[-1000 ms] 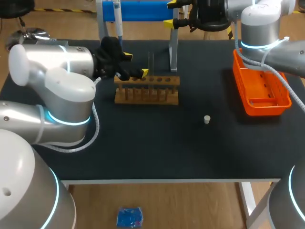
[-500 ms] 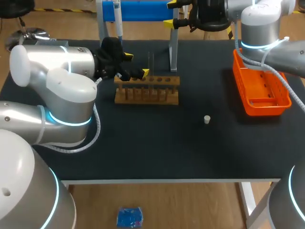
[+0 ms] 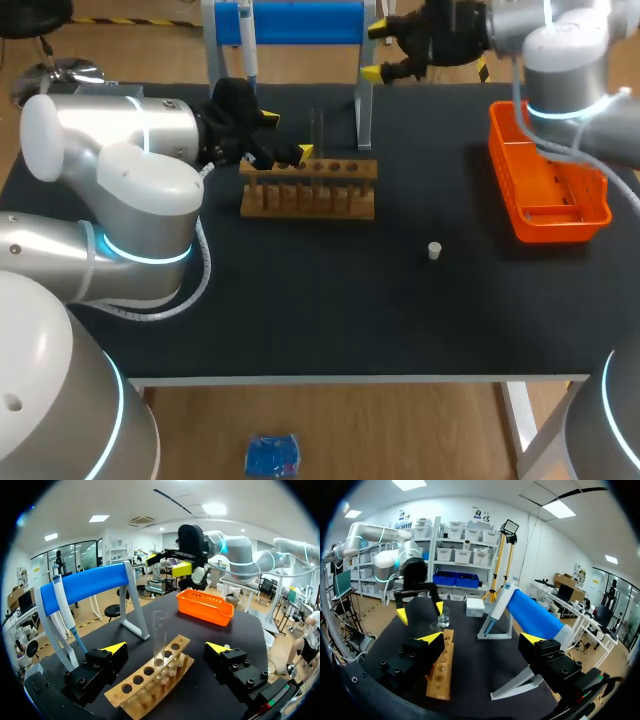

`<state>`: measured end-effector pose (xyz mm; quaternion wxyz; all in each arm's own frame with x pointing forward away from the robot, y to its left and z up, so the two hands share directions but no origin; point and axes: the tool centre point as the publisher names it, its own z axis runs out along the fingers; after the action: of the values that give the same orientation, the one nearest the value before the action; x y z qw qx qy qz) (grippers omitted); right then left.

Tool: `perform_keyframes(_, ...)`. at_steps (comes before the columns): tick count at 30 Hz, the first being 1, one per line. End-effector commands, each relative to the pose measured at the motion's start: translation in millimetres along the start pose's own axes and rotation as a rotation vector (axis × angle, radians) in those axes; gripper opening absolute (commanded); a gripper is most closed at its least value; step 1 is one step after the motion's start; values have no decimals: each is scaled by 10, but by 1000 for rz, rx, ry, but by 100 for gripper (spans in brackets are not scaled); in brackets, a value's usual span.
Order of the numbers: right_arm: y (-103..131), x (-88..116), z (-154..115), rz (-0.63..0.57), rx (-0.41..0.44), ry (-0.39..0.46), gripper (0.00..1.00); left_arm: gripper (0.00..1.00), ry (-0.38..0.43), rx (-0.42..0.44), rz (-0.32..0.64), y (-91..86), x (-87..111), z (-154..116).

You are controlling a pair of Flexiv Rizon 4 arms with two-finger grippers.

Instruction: Invert the test tube, pick up the pipette, mount the tip to pipette, aspirate from beaker and dispense into the tube, eject the tip, return the pipette, and cap with the stopper.

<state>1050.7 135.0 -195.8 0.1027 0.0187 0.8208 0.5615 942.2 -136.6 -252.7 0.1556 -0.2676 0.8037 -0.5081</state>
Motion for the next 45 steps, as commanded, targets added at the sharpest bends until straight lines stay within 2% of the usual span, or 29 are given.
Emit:
perform_keyframes(1, -123, 414, -506, -5, 1, -24, 100, 100, -2, 0, 0, 2, 4, 13)
perform_keyframes(4, -218, 535, -706, -9, 13, -22, 100, 100, -2, 0, 0, 2, 4, 13)
perform_keyframes(11, -464, 1061, -1285, 9, 48, -35, 100, 100, -2, 0, 0, 2, 4, 13)
perform_keyframes(21, -775, 1662, -1628, 30, 94, -19, 100, 100, -2, 0, 0, 2, 4, 13)
perform_keyframes(28, -1048, 1985, -1669, 69, 113, -9, 100, 100, -2, 0, 0, 2, 4, 13)
perform_keyframes(34, -1333, 2176, -1639, 95, 132, -14, 100, 100, -2, 0, 0, 2, 4, 13)
perform_keyframes(39, -1573, 2251, -1531, 93, 170, -45, 100, 100, -2, 0, 0, 2, 4, 13)
perform_keyframes(45, -1815, 2315, -1345, 115, 194, -39, 100, 100, -2, 0, 0, 2, 4, 13)
